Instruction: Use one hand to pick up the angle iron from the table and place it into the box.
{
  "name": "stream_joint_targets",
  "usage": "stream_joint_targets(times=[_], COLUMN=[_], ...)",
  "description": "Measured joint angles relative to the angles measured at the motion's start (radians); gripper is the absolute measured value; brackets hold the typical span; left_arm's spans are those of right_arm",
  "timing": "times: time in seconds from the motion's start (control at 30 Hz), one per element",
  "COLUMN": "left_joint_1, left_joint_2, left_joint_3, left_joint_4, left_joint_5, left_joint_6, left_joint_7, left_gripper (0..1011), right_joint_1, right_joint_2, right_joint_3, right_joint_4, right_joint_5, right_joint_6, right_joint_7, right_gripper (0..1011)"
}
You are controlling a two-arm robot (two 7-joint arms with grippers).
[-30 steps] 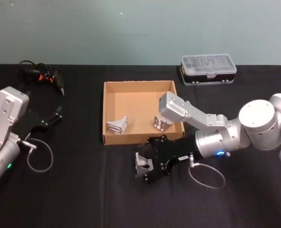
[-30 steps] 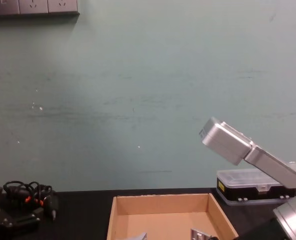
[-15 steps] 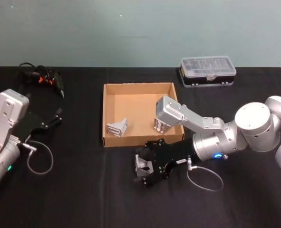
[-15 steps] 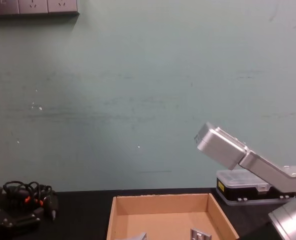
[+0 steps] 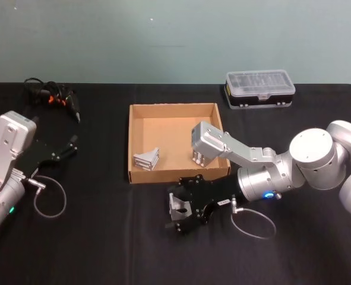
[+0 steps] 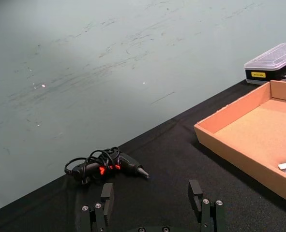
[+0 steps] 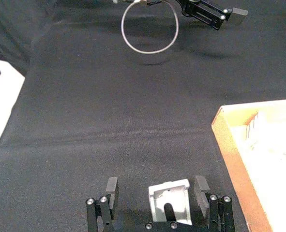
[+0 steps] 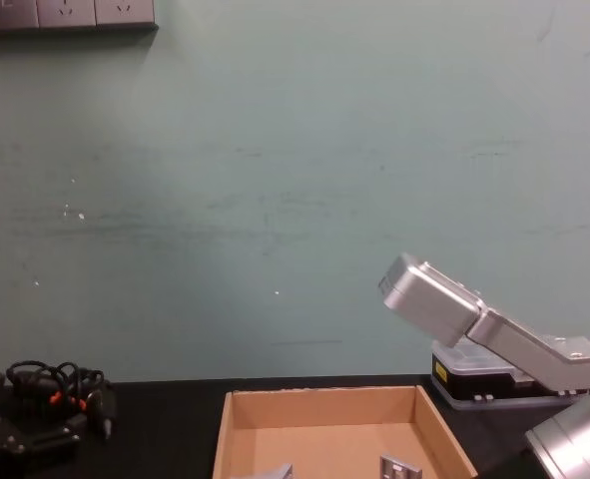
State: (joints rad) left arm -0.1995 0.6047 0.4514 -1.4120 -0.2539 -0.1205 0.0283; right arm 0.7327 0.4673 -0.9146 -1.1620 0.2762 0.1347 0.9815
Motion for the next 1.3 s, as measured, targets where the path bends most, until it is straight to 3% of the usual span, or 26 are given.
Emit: stream_joint_targets(times=[0.33,0.57,0.83,0.87,1.0,1.3], left_joint_1=[0.0,0.0,0.0,0.0,0.0,0.0], left_joint_2=[0.0,0.0,0.0,0.0,0.0,0.0], left_joint_3=[0.0,0.0,0.0,0.0,0.0,0.0], left_joint_4=[0.0,0.0,0.0,0.0,0.0,0.0], left_joint_5=[0.0,0.0,0.0,0.0,0.0,0.0], left_joint_6=[0.0,0.0,0.0,0.0,0.0,0.0], left_joint_7=[0.0,0.0,0.0,0.0,0.0,0.0], left_gripper=[1012,1011,1011,1011,1011,1011], right_joint_1=[0.005,0.002,-0.002,-0.003,-0.004,-0.01], right_joint_2=[-0.009,-0.006,-0.002,-0.002,-0.002,0.001], right_joint_3=[-0.005,-0.003,0.001,0.001,0.002,0.012], right_joint_4=[0.013,0.004,-0.007,-0.008,-0.01,-0.02], right_joint_5=[-0.004,-0.006,-0.008,-0.009,-0.01,-0.015], right_joint_6=[-0.002,0.005,0.01,0.01,0.01,0.005], right_joint_7=[0.002,-0.004,-0.014,-0.015,-0.019,-0.038], right_gripper=[998,862,622,554,473,473])
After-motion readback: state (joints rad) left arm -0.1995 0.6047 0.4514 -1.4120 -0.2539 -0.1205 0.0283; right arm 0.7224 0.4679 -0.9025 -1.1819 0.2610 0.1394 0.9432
